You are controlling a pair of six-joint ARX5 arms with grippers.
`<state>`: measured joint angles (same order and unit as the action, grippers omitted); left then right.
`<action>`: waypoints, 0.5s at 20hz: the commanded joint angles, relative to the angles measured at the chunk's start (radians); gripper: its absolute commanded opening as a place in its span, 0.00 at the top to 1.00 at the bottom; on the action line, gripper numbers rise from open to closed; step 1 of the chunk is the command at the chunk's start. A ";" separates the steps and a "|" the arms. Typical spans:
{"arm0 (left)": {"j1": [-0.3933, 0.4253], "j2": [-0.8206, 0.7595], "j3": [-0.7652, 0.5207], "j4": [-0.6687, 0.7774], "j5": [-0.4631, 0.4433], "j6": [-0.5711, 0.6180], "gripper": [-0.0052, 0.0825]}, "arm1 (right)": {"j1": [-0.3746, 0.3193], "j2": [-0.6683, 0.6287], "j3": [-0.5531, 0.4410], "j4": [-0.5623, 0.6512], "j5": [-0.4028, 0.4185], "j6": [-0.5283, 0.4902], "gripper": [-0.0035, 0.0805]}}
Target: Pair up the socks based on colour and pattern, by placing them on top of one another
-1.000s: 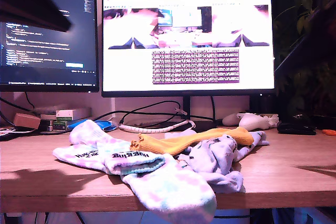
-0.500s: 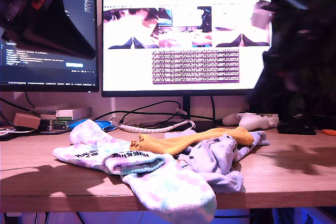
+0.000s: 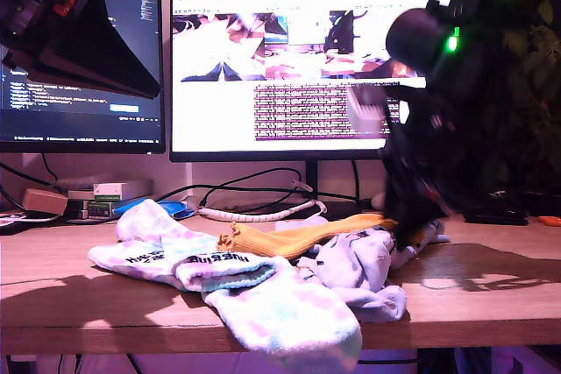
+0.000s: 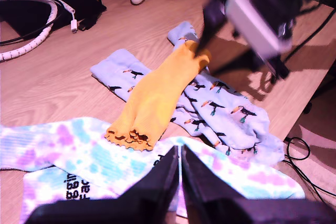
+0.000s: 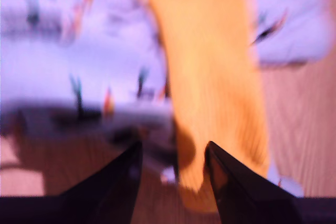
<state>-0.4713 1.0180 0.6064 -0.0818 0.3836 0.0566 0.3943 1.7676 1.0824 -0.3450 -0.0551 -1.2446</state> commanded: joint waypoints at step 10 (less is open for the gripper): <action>-0.003 0.003 -0.011 0.009 0.001 0.004 0.96 | -0.024 0.010 0.019 0.060 -0.014 -0.068 0.78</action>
<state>-0.4713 1.0180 0.6064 -0.0818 0.3836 0.0566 0.3679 1.7695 1.0916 -0.2955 -0.0643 -1.3106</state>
